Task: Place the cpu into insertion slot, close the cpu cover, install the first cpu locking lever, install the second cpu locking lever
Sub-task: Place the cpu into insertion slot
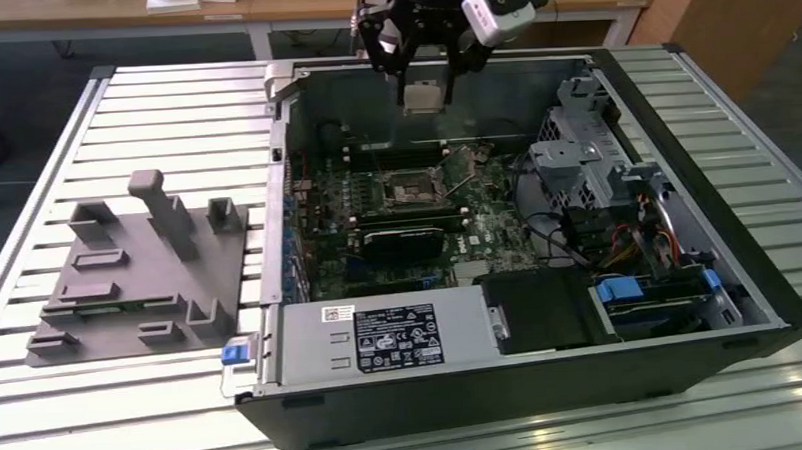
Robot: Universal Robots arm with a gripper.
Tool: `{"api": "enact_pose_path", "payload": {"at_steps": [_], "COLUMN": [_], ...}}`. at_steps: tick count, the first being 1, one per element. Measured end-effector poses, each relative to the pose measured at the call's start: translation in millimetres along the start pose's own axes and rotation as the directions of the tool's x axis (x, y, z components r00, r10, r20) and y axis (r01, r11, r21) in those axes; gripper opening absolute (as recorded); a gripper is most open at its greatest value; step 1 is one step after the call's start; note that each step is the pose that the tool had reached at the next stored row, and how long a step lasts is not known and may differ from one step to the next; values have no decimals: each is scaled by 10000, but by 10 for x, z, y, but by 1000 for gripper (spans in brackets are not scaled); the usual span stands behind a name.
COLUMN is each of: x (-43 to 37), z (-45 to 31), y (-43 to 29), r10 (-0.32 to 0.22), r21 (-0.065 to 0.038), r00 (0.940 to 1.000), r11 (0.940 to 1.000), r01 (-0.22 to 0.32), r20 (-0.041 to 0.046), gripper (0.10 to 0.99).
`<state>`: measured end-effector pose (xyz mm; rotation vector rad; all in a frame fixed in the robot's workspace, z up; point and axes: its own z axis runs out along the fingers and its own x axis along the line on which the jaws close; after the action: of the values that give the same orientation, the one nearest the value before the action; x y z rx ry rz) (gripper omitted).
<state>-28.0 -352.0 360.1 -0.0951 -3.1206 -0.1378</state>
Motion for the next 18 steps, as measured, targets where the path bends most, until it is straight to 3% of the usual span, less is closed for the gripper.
{"api": "enact_pose_path", "payload": {"at_steps": [4, 9, 14, 18], "x": [-1, -1, -1, -1], "z": [4, 9, 15, 23], "y": [0, 0, -1, -1], "r10": [595, 1328, 2018, 2575], "r21": [23, 45, 44, 38], "r00": [9982, 9911, 9792, 9660], "r11": [9982, 9911, 9794, 9662], "r01": [-596, -1329, -2020, -2577], "r20": [55, 124, 188, 239], "gripper": [537, 537, 537, 537]}}
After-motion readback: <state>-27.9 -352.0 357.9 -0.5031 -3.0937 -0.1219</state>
